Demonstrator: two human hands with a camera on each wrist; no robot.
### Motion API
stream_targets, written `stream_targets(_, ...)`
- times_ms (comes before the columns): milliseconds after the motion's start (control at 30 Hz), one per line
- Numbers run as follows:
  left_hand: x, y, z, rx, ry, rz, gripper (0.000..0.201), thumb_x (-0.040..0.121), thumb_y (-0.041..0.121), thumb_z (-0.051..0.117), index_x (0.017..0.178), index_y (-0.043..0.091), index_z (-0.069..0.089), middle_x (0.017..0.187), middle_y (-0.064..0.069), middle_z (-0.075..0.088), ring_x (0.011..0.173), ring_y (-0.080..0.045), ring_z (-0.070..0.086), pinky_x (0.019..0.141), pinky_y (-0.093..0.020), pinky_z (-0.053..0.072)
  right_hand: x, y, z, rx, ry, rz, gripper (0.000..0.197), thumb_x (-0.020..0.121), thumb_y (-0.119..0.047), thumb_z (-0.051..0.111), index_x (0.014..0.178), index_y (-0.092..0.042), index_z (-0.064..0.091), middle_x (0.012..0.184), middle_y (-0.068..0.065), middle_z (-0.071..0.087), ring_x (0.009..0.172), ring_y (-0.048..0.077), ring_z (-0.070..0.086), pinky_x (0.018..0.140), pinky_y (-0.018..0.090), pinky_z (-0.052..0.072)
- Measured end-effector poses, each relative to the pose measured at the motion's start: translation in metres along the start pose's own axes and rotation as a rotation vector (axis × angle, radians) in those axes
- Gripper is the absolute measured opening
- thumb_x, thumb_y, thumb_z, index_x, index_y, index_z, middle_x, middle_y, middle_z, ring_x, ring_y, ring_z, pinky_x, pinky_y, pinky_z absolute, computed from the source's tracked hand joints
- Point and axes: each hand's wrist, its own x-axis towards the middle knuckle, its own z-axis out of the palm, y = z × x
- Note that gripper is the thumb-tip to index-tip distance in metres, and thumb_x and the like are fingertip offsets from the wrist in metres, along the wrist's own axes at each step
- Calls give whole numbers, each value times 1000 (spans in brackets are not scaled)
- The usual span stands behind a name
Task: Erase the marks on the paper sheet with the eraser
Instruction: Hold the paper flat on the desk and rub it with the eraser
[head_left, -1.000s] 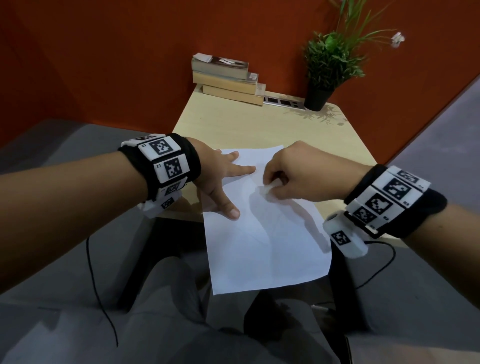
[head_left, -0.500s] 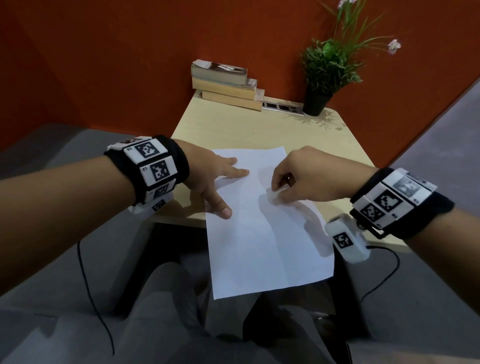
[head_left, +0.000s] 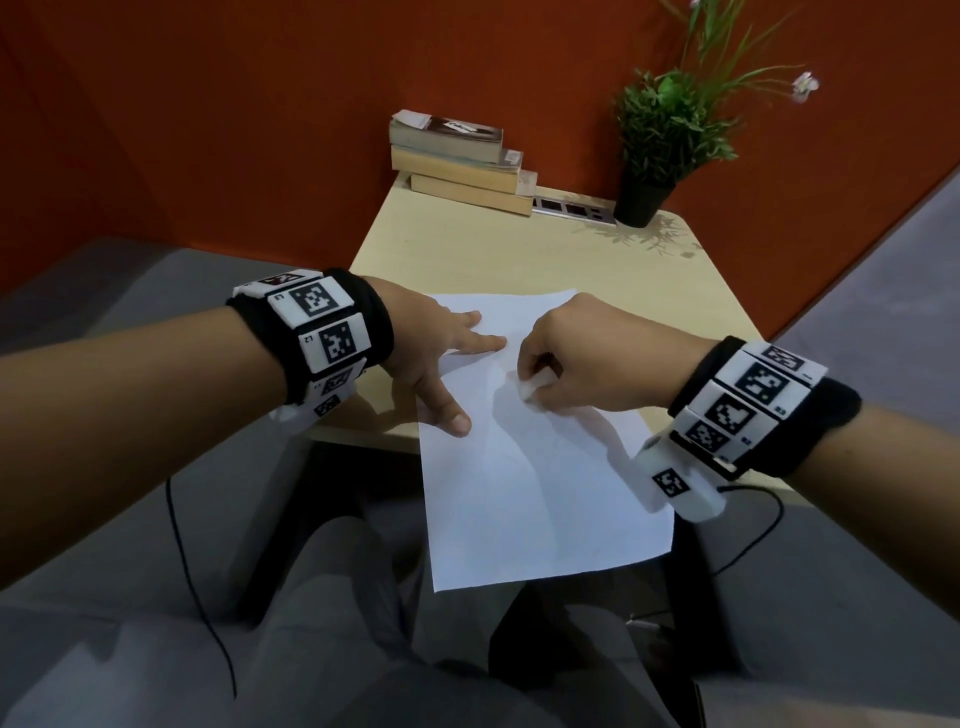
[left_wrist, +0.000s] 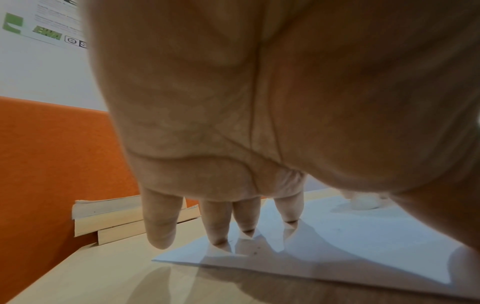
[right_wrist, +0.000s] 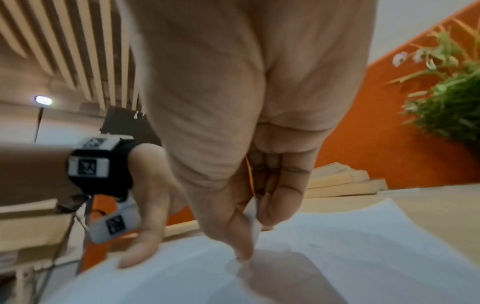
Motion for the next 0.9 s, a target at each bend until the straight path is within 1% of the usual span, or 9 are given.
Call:
stream_targets(67, 0, 1, 0, 5, 0, -4, 133, 52, 97, 58, 158, 56, -10, 172, 12, -17, 160, -27, 9, 124, -54, 23, 3, 2, 0, -19, 31, 39, 13, 87, -26, 73, 98, -23, 79, 91, -5, 73, 87, 18, 64, 78, 42, 61)
stream_targets(167, -1, 2, 1, -2, 3, -6, 133, 51, 96, 57, 159, 55, -9, 172, 12, -17, 160, -26, 11, 125, -53, 23, 1, -4, 6, -44, 23, 6, 11, 82, -27, 68, 89, -23, 76, 84, -1, 70, 79, 22, 65, 70, 46, 61)
stream_targets(267, -2, 2, 1, -13, 8, 1, 133, 51, 96, 58, 159, 55, -9, 173, 11, -16, 160, -25, 10, 125, -52, 22, -5, -10, 7, -40, -25, -47, 13, 83, -30, 72, 94, -24, 78, 86, -3, 70, 80, 21, 66, 70, 44, 60)
stream_targets(367, -2, 2, 0, 2, 0, -6, 133, 52, 96, 57, 159, 55, -10, 172, 11, -17, 160, -26, 10, 125, -53, 23, -1, -4, 2, -55, 9, -2, 11, 86, -26, 72, 95, -23, 78, 89, -2, 71, 84, 20, 64, 74, 45, 61)
stream_targets(500, -2, 3, 0, 9, -5, -12, 133, 53, 96, 57, 159, 55, -11, 172, 11, -18, 160, -27, 10, 125, -54, 23, -4, -9, 7, -72, 17, -29, 10, 82, -27, 66, 87, -20, 73, 84, 2, 69, 79, 24, 63, 70, 47, 60)
stream_targets(600, -2, 3, 0, 2, -5, -10, 133, 53, 95, 57, 160, 54, -10, 172, 11, -18, 160, -27, 9, 125, -53, 21, -7, -14, 7, -48, -14, -66, 4, 84, -27, 68, 81, -27, 66, 81, -1, 67, 76, 21, 62, 68, 46, 59)
stream_targets(733, -1, 2, -1, 9, -8, -8, 134, 52, 97, 56, 159, 55, -12, 172, 11, -18, 160, -26, 7, 125, -55, 21, -2, -9, 4, -66, 37, -8, 8, 84, -25, 70, 89, -21, 75, 85, 1, 69, 81, 23, 64, 72, 48, 61)
stream_targets(833, -1, 2, 1, 4, -8, -8, 134, 51, 97, 56, 159, 55, -12, 172, 11, -19, 160, -26, 7, 125, -54, 21, -6, -15, 9, -46, 15, -55, 8, 84, -27, 69, 78, -27, 63, 79, -2, 63, 74, 21, 61, 68, 48, 59)
stream_targets(900, 0, 2, 1, 0, -7, -6, 133, 52, 97, 57, 159, 55, -11, 172, 11, -19, 160, -26, 7, 125, -54, 21, -8, -13, 8, -25, -3, -56, 7, 85, -30, 70, 81, -28, 65, 80, -5, 66, 75, 17, 62, 69, 46, 60)
